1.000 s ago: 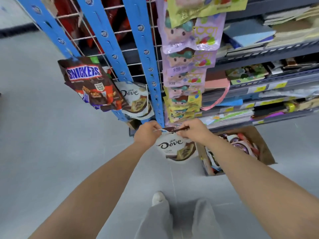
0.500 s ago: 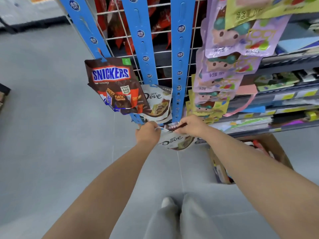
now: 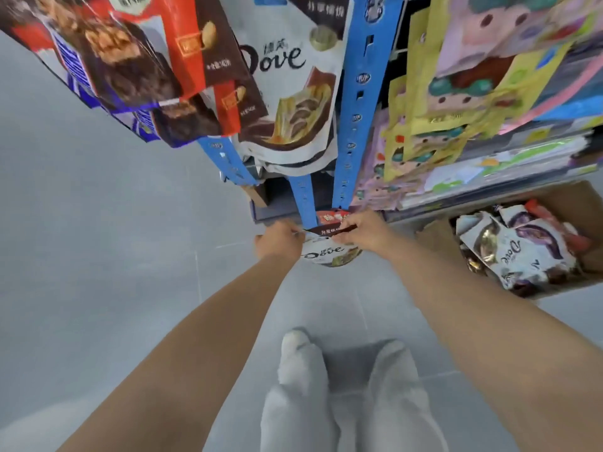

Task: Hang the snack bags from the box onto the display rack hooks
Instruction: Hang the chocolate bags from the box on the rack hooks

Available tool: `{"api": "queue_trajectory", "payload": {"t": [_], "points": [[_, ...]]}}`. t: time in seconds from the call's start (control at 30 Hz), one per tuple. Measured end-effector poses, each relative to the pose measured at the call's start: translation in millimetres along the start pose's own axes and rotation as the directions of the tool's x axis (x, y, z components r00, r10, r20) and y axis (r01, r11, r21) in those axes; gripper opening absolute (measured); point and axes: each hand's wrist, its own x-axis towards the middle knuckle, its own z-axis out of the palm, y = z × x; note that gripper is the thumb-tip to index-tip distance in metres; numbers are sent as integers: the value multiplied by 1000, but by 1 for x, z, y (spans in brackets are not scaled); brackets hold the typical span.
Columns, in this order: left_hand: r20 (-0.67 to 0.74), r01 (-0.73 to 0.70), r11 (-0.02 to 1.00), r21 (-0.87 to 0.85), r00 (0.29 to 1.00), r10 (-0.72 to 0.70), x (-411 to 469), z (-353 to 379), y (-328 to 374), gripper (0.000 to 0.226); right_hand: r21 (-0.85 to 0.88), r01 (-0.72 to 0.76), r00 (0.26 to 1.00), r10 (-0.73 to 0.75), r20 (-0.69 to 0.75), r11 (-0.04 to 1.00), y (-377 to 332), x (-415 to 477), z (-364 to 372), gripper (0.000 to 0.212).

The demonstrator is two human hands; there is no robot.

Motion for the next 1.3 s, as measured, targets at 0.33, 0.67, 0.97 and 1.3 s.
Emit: {"api": "queue_trajectory", "payload": {"t": [0.33, 0.67, 0.97, 1.3], "points": [[89, 94, 980, -177, 993, -79, 136, 133, -40, 27, 20, 62, 983, -58, -173, 998, 126, 131, 79, 17], [-72, 74, 918, -390, 991, -110, 247, 249, -79, 19, 63, 73, 964, -54, -259, 995, 209, 256, 137, 24], [-411, -81, 913, -400, 906, -100, 280, 265, -62, 31, 61, 163, 908, -125, -401, 985, 211, 291, 138, 21], [-384, -100, 866, -489, 917, -111, 298, 261, -52, 11, 125, 182, 895, -112, -431, 975, 209, 293, 149, 15]]}}
